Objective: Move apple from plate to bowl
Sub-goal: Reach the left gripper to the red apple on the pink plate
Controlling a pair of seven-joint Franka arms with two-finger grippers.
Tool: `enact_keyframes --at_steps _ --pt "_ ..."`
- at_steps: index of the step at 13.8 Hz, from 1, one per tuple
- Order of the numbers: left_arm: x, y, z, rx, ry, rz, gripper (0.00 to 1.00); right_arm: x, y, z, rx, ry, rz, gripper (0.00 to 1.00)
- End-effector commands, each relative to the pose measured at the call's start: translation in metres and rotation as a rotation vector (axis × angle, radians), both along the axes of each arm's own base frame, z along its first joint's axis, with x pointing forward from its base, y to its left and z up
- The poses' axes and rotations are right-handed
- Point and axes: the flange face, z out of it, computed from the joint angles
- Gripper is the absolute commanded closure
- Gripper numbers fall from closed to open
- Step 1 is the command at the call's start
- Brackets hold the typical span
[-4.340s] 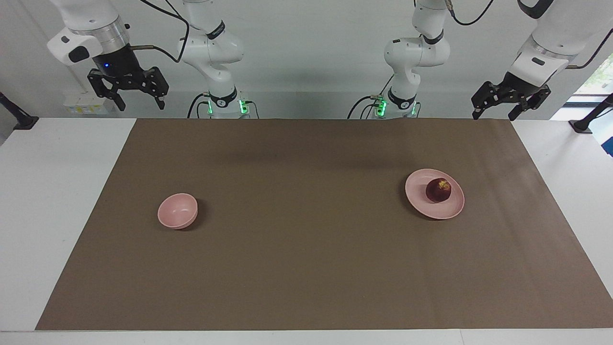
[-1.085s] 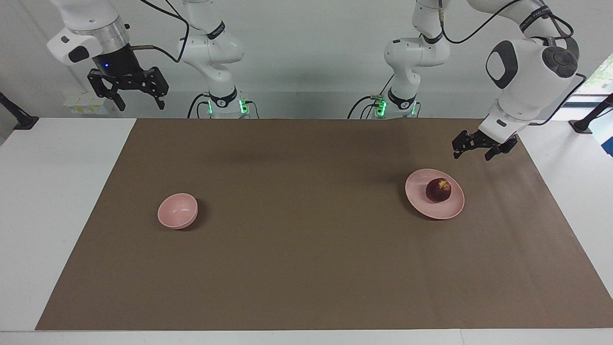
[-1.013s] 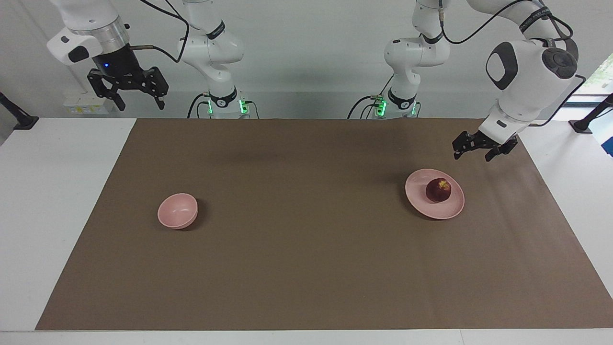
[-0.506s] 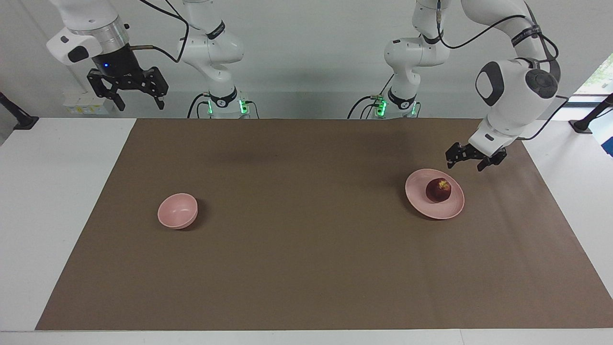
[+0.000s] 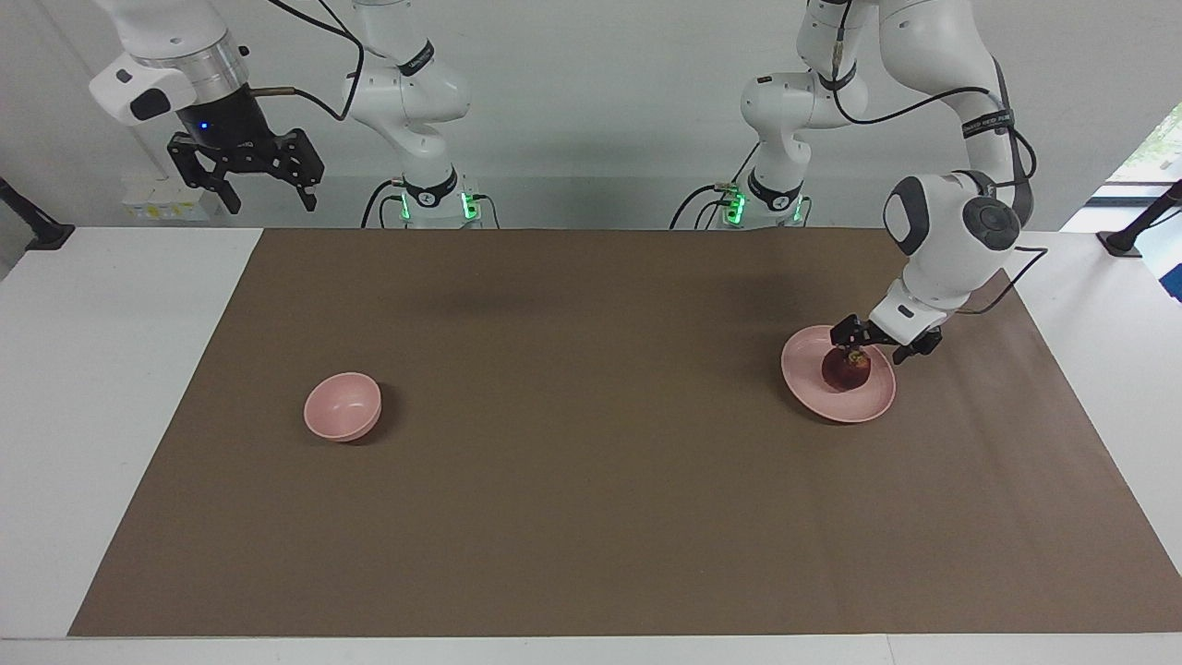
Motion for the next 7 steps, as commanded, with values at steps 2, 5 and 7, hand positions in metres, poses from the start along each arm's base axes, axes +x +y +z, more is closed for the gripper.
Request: enact_keyframes --at_steps 2,5,7 --pt "0.005 -0.009 0.004 0.000 -0.014 0.006 0.00 -0.013 0.005 -0.003 0.013 0.015 0.024 0.00" --pt "-0.007 -0.008 -0.003 -0.001 -0.002 0.007 0.00 -0.014 0.009 -0.002 0.027 0.016 0.030 0.00" --pt "-0.008 -0.008 -0.004 0.000 0.003 0.006 0.00 -0.017 0.009 -0.005 0.028 0.024 0.030 0.00"
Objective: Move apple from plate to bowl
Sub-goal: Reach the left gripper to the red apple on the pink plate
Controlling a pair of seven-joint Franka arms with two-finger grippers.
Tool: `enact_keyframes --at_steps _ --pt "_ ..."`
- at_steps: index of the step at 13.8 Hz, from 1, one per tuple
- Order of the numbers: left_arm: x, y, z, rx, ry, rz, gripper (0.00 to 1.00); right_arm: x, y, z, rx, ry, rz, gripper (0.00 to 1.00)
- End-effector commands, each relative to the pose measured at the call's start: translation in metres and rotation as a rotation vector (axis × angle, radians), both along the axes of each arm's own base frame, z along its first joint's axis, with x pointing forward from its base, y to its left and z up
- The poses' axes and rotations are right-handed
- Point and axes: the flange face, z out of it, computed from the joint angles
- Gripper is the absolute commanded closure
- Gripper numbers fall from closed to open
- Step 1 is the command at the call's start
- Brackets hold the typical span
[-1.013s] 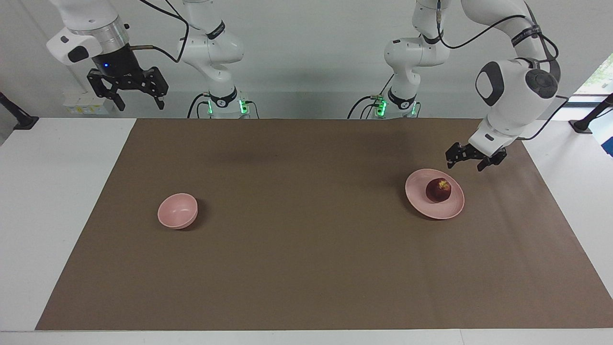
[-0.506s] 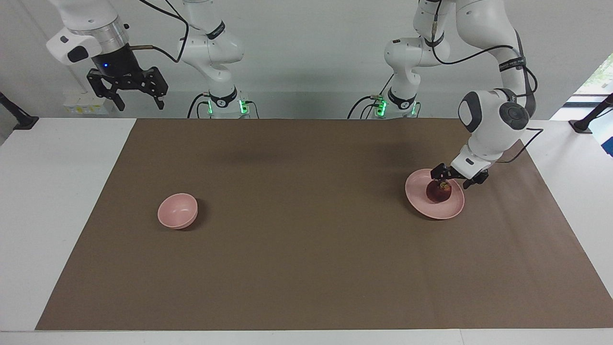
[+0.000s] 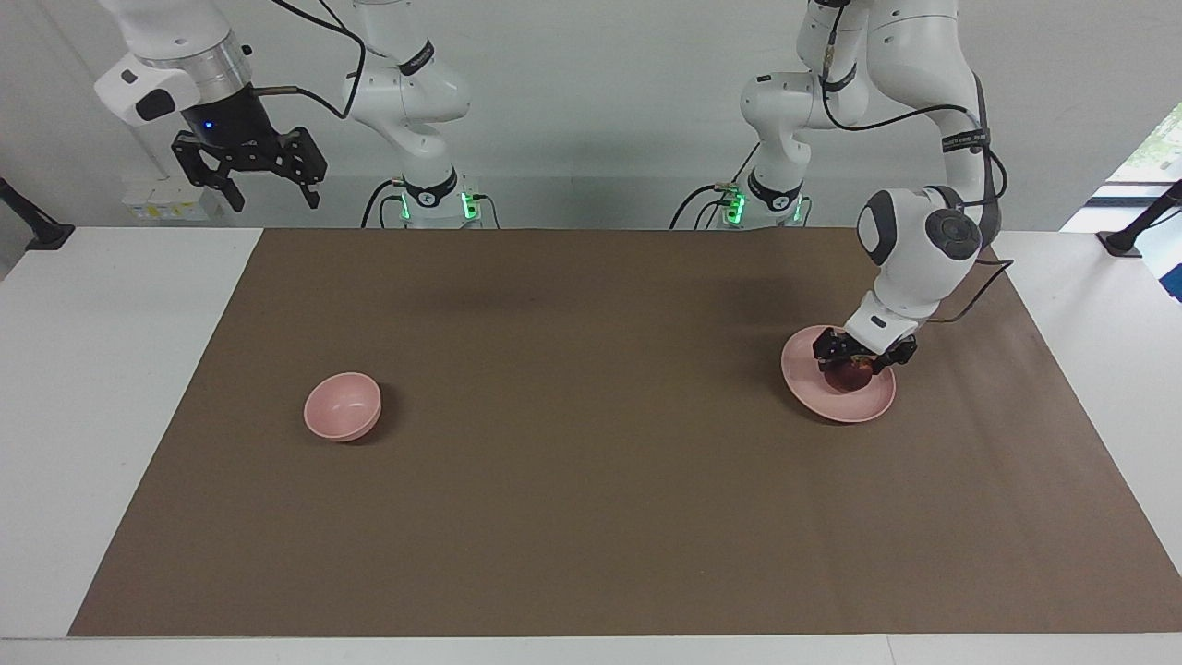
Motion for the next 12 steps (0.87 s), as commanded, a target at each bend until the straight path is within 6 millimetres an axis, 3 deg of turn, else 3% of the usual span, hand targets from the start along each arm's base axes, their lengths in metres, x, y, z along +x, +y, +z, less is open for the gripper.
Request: enact_keyframes --at_steps 1,2,3,4,5,9,12 --pt "-0.007 -0.002 -0.002 -0.002 -0.001 0.012 0.00 -0.014 0.001 -0.005 0.024 0.012 0.012 0.00" --pt "-0.007 -0.002 -0.002 -0.001 0.001 0.012 0.01 -0.013 0.003 -0.005 0.040 0.008 0.015 0.00" --pt "-0.007 -0.002 -0.002 -0.002 0.001 0.012 0.28 -0.013 0.005 -0.005 0.046 0.005 0.015 0.00" --pt "-0.006 -0.002 -0.002 -0.002 0.004 0.008 0.70 -0.012 0.004 -0.004 0.045 -0.004 0.015 0.00" --pt "-0.005 -0.003 0.000 -0.002 0.008 0.004 0.99 -0.010 0.003 -0.003 0.045 -0.017 0.018 0.00" --pt "0.015 -0.007 0.015 0.003 0.063 0.014 1.00 -0.011 0.003 -0.004 0.045 -0.011 0.018 0.00" --pt "0.035 -0.025 0.032 0.012 0.066 0.157 1.00 -0.010 0.004 -0.004 0.045 -0.015 0.017 0.00"
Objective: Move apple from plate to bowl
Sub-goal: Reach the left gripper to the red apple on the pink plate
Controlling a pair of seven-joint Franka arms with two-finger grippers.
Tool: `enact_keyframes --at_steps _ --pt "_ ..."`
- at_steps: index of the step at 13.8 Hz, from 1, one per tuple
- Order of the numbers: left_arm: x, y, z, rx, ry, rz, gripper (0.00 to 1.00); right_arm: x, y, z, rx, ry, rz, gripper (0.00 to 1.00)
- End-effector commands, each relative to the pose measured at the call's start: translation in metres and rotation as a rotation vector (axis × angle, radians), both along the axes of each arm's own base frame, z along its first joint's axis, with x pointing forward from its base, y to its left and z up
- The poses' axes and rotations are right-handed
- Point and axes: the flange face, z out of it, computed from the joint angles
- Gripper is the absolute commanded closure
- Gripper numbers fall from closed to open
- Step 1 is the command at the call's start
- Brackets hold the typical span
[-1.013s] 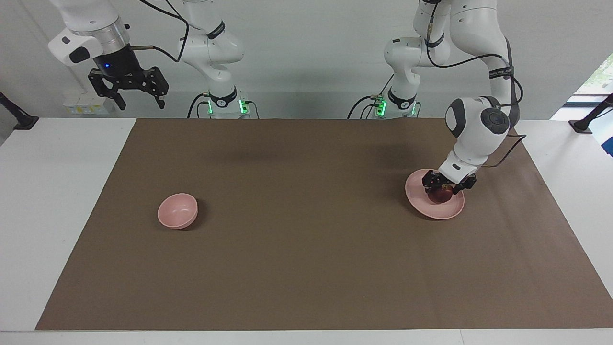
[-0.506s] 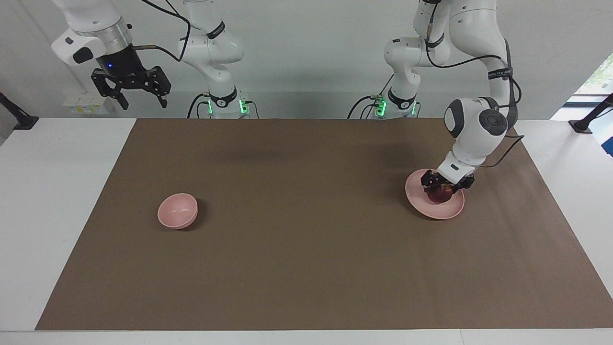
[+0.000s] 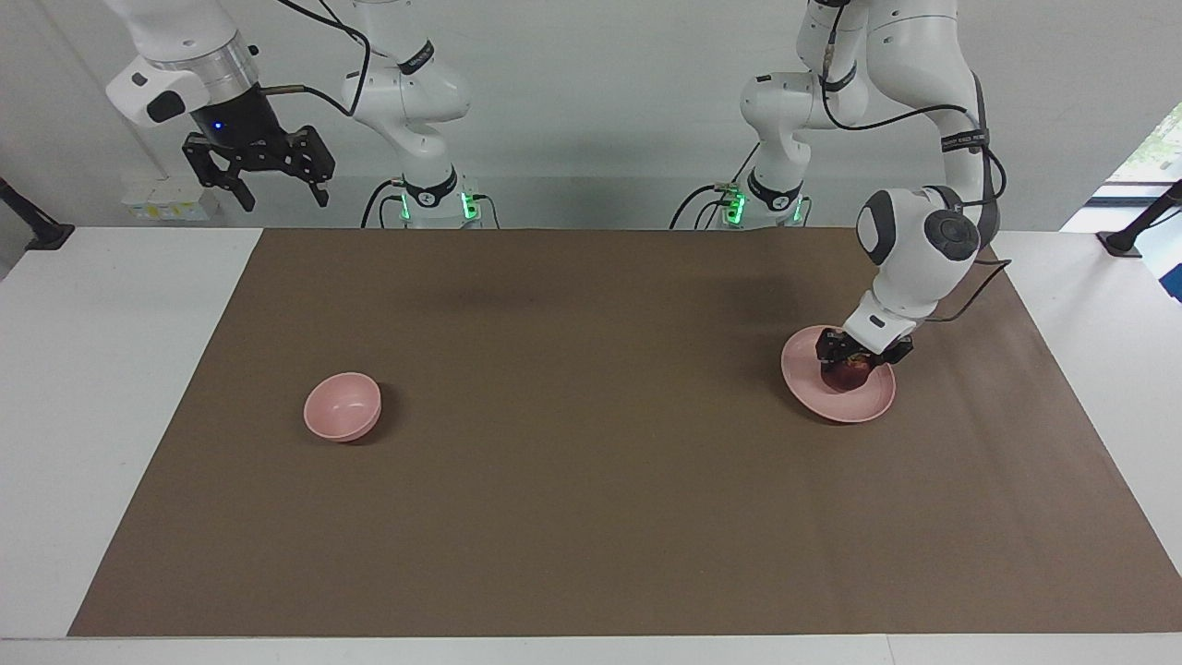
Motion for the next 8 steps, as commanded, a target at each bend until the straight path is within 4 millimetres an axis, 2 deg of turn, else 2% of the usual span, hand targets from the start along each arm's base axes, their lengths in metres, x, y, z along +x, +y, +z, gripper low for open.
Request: enact_keyframes --at_steps 1,5,8 --pt "0.027 -0.023 0.012 0.012 0.006 0.129 1.00 -0.006 0.001 -0.001 0.019 -0.018 0.013 0.00" --pt "0.038 -0.058 0.028 0.006 0.055 0.252 1.00 -0.004 0.000 0.000 0.017 -0.013 0.014 0.00" --pt "0.044 -0.076 0.047 -0.124 0.163 0.362 1.00 -0.004 -0.001 0.001 0.015 -0.012 0.013 0.00"
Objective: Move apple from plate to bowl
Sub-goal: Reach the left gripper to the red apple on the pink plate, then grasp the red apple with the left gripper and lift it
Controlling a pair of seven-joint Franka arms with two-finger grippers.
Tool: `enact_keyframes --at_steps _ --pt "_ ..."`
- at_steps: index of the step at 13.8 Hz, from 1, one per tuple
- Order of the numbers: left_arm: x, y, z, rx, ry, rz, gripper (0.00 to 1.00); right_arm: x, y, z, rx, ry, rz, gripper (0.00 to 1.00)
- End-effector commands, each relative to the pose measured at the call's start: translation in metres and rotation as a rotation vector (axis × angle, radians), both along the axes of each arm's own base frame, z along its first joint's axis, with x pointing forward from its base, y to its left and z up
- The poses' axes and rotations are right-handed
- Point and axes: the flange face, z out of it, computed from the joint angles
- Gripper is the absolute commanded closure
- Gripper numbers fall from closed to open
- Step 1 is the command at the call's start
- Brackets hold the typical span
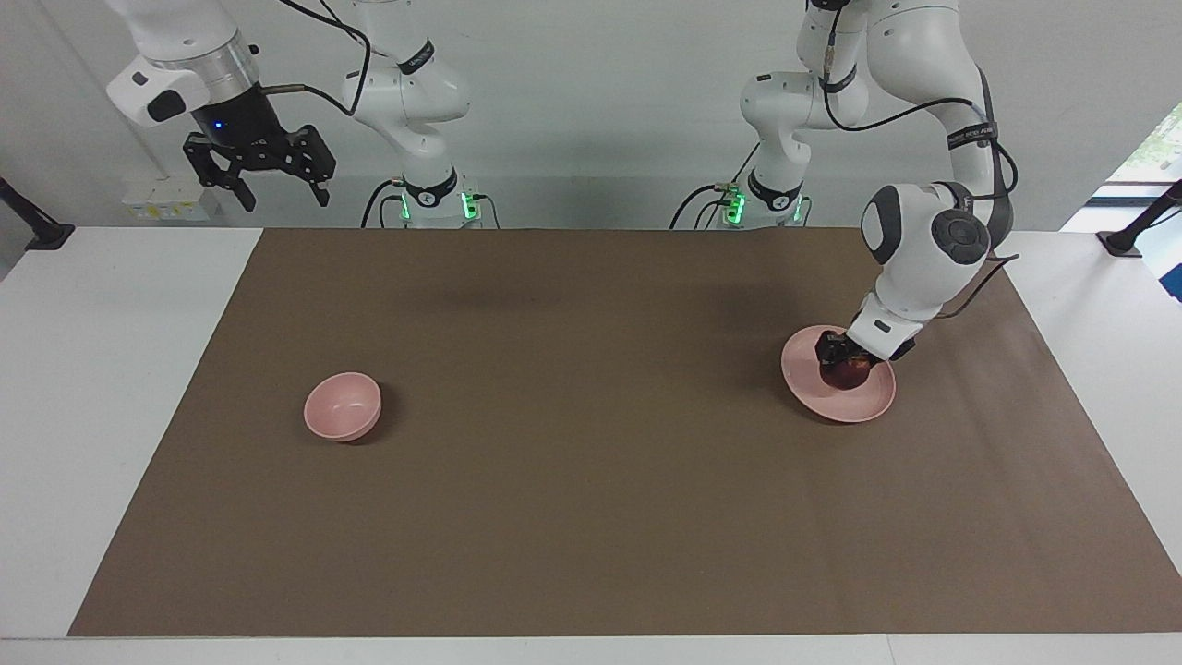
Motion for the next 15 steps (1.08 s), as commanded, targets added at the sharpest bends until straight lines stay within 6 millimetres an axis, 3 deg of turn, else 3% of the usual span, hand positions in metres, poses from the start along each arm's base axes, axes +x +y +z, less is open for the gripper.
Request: enact_keyframes --at_steps 1,5,9,12,15 --pt "0.010 -0.012 0.020 -0.086 0.070 0.121 1.00 -0.004 -0.001 0.001 0.013 -0.012 0.014 0.00" --pt "0.004 -0.053 0.034 -0.128 0.158 0.344 1.00 -0.004 -0.002 0.001 0.013 -0.012 0.012 0.00" --pt "0.002 -0.077 0.039 -0.251 0.324 0.527 1.00 -0.004 -0.001 0.001 0.013 -0.012 0.014 0.00" --pt "0.006 -0.102 0.053 -0.368 0.380 0.550 1.00 -0.004 -0.002 0.001 0.013 -0.012 0.012 0.00" --pt "-0.006 -0.136 0.057 -0.412 0.423 0.510 1.00 -0.004 -0.002 0.001 0.013 -0.012 0.012 0.00"
